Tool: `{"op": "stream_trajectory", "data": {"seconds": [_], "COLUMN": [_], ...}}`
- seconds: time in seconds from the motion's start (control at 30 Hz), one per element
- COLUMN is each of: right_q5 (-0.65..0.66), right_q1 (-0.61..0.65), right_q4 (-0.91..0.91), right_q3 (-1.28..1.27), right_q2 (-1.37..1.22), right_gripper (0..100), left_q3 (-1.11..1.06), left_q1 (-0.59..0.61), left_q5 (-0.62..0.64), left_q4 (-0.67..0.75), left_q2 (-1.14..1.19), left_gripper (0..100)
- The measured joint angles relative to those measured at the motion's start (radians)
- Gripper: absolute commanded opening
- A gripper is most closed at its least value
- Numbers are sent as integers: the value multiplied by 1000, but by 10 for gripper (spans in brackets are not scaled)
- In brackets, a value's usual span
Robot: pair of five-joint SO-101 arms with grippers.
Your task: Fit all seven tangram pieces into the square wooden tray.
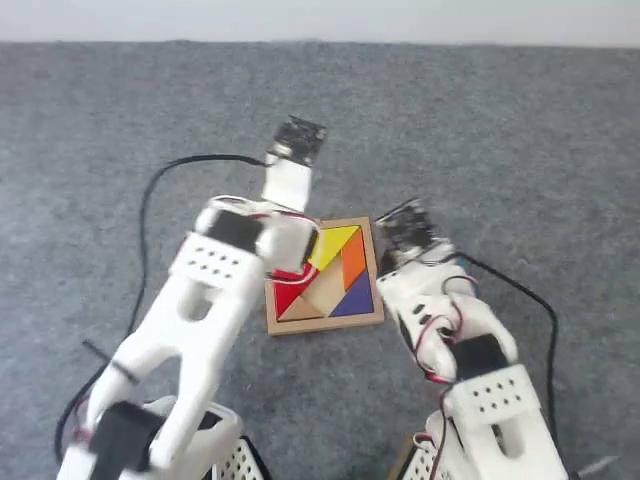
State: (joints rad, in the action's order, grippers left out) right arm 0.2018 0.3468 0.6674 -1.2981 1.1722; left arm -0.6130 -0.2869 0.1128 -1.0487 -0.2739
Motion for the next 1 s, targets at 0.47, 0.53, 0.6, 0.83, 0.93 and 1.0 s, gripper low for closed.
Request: {"op": "stream_trajectory", "data": {"seconds": [0.47,0.53,0.6,0.83,0.93,1.0], "right_q5": [-97,-109,-110,-117,-118,-118], "right_q1": [-77,-77,-77,-100,-123,-127], "right_q4": [2,2,2,2,2,2], "right_q3": [0,0,0,0,0,0], "right_q2": [21,21,21,21,21,21], "right_gripper": [9,9,9,9,9,9], "left_q3": [71,71,71,71,57,46], "left_q1": [-218,-222,-222,-226,-226,-226], "left_q5": [18,34,64,83,83,78], "left_q4": [94,103,103,103,103,103], "left_q2": [282,282,282,282,282,282], "left_gripper": [12,12,12,17,70,114]}}
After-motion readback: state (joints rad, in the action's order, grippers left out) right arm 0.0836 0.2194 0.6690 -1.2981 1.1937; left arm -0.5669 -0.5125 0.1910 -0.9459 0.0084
